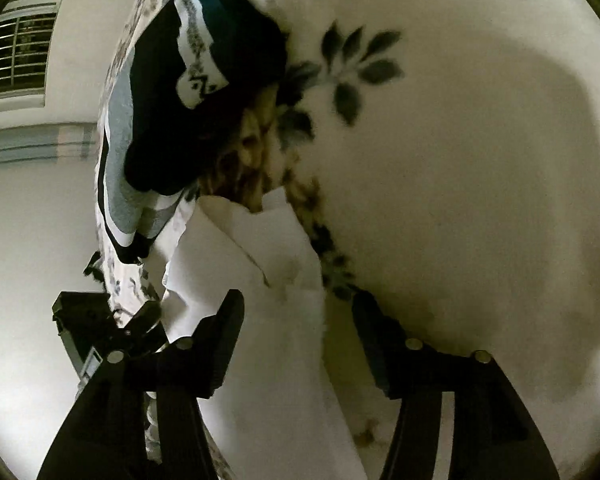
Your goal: Fold small clothes
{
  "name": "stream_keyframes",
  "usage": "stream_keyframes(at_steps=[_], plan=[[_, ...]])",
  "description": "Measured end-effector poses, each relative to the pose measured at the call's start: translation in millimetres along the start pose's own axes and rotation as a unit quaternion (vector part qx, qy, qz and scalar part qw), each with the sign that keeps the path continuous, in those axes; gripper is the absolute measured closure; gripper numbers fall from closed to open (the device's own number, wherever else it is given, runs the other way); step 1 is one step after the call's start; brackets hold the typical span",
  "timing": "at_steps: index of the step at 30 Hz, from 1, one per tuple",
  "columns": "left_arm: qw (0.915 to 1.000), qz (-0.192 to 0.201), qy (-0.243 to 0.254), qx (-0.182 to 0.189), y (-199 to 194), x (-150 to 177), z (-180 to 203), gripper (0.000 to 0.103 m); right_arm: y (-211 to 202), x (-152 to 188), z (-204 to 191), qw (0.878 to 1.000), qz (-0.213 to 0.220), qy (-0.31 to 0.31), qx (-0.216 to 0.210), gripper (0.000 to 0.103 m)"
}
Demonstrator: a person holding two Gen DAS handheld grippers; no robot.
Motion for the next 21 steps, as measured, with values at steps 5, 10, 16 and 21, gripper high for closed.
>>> stream_keyframes(at_steps=[5,10,16,21], plan=[[0.9976,0.014,0.062,-0.026,10.0,-6.0,28.3,0.064,12.9,-10.7,-15.1,0.999,-0.009,-0.03,-0.032,0.042],[0.9953,0.019,0.088,-0.035,12.7,-2.6,44.6,0.094,25.3,-7.9,-31.5,0.998,-0.008,-0.061,-0.013,0.093],[0.9933,0.055,0.099,-0.024,-24.2,8.5,60.1,0.094,-15.1,12.2,-44.7,0.995,0.027,-0.085,-0.052,0.097],[0.9918,0.075,0.103,-0.005,-73.5,45.9,81.3,0.094,-52.2,64.8,-73.2,0.986,0.025,-0.146,-0.071,0.097]])
Point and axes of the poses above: each gripper's, at about its wrist camera, not at the fingertips, and y roughly the way its jaws point, z to its right, x to its underside, the point moved 3 cm from there along y, roughly the way its jaws point, and after that the axes turned 3 degrees about -x, right-handed, at the moved point
